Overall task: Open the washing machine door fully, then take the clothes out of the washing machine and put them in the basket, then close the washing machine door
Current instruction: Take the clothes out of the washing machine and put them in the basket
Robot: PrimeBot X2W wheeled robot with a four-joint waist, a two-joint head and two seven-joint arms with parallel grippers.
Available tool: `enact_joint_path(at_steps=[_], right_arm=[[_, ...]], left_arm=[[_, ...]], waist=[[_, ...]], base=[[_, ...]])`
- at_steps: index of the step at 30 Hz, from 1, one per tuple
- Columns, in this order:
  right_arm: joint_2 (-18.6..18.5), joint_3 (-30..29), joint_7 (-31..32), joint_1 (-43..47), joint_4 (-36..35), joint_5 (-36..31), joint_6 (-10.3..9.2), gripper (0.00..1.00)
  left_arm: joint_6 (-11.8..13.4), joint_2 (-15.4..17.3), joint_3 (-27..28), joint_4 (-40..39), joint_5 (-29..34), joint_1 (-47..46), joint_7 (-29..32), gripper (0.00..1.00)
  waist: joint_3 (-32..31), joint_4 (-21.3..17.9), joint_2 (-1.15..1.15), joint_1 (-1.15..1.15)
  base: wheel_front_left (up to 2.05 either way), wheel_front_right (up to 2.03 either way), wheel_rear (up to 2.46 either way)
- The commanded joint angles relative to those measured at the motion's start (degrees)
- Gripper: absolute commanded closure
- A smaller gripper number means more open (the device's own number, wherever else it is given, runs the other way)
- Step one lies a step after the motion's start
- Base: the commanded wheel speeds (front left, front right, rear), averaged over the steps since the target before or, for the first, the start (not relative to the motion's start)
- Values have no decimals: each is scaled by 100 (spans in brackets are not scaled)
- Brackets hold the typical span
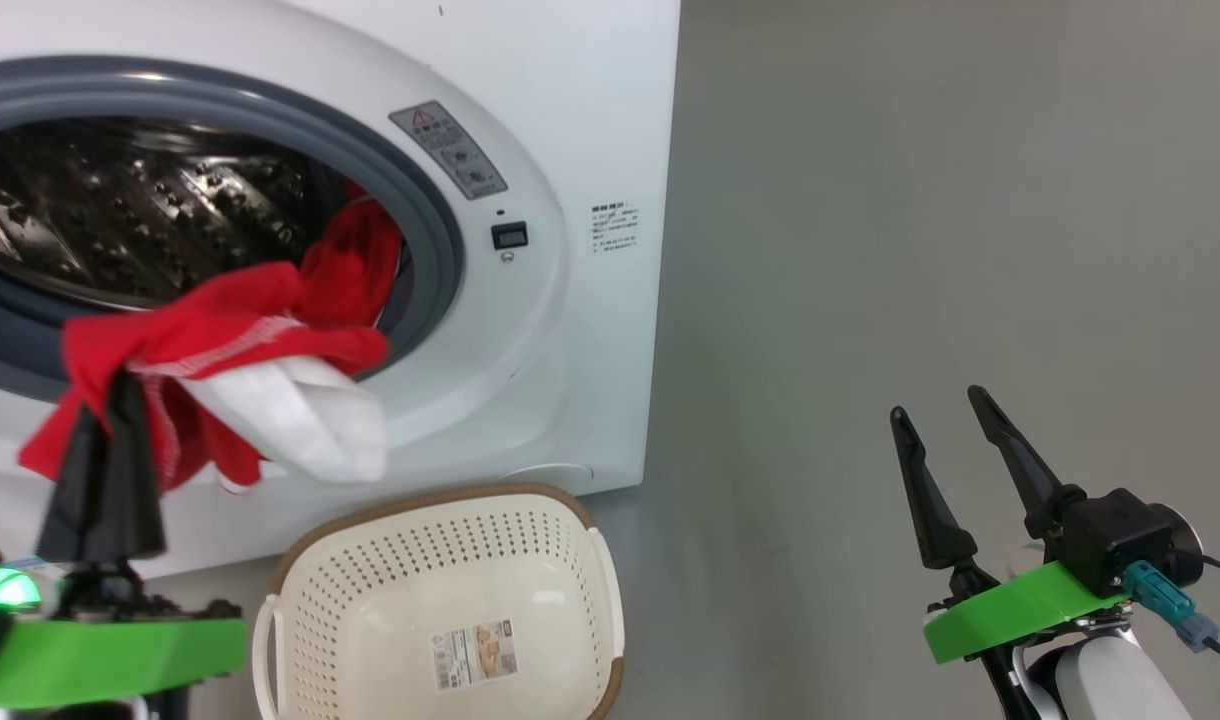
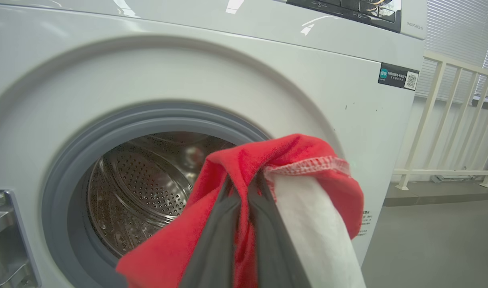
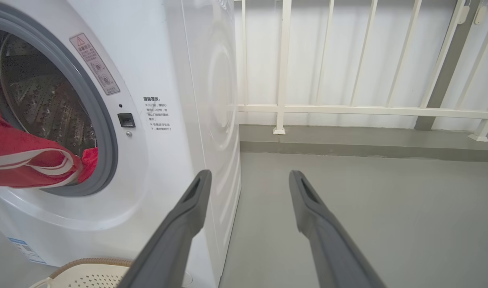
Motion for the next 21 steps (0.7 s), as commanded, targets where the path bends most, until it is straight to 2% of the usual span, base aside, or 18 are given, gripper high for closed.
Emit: enact_joint_path(at_steps=[1, 10, 21], right_arm=[[-13, 116, -36, -99, -174, 2, 35, 0], [-16, 128, -36, -261, -203, 15, 35, 0], [-32, 153, -36, -456, -259, 7, 35, 0]], left_arm=[[20, 39, 102, -180, -38, 2, 43, 100], [-45, -172, -269, 309, -172, -7, -85, 100], [-170, -261, -603, 1474, -336, -451, -269, 100]], waist=[[91, 24, 0, 0], [468, 21, 0, 0], [959, -40, 0, 0]], base=[[0, 0, 0], [0, 0, 0], [0, 0, 0]])
